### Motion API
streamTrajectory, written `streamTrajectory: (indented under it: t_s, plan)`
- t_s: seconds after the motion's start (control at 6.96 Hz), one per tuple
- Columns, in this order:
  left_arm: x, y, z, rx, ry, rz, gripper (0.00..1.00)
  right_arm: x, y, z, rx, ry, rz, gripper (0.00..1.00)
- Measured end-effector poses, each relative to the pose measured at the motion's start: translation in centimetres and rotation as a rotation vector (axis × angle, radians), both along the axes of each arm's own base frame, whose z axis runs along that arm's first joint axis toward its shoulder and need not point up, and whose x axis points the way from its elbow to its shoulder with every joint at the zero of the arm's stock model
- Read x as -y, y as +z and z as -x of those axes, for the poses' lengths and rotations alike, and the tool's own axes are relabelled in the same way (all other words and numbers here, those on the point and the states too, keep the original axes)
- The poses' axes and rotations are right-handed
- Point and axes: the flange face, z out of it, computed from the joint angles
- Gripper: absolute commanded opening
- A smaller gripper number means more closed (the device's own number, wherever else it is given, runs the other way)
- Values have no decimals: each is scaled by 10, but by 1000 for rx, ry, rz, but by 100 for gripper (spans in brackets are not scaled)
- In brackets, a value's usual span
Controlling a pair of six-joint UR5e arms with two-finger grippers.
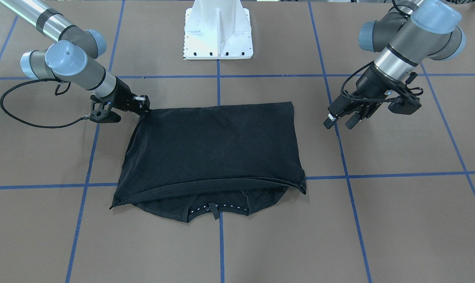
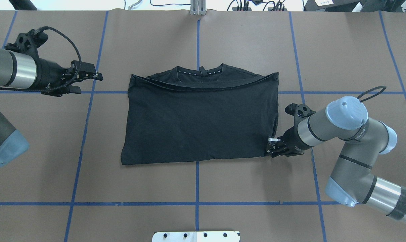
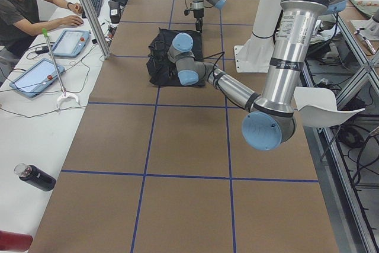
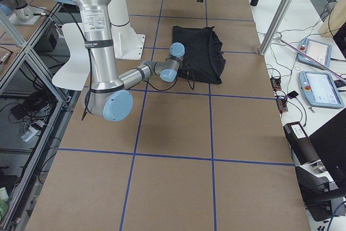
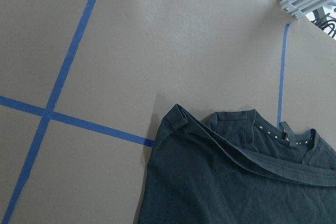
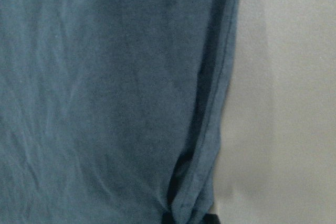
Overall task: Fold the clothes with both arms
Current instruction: 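Grasp the shirt's side corner with the right gripper, then drag the corner with the right gripper, rotating the shirt diagonally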
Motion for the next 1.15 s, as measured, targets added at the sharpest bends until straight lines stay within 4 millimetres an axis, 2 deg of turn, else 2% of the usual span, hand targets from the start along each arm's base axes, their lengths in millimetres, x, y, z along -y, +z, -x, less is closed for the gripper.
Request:
streamTrajectory:
  t_s: [0.72, 0.86, 1.15]
  plan:
    - [-3, 5, 3, 4, -1, 5, 100, -12, -20, -17, 52, -49, 6, 0]
    - [-3, 4, 4, 4, -2, 4, 100, -26, -23, -24, 68, -80, 10, 0]
    - [-4, 6, 5, 6, -2, 7, 100, -75, -38, -36, 118, -211, 30, 0]
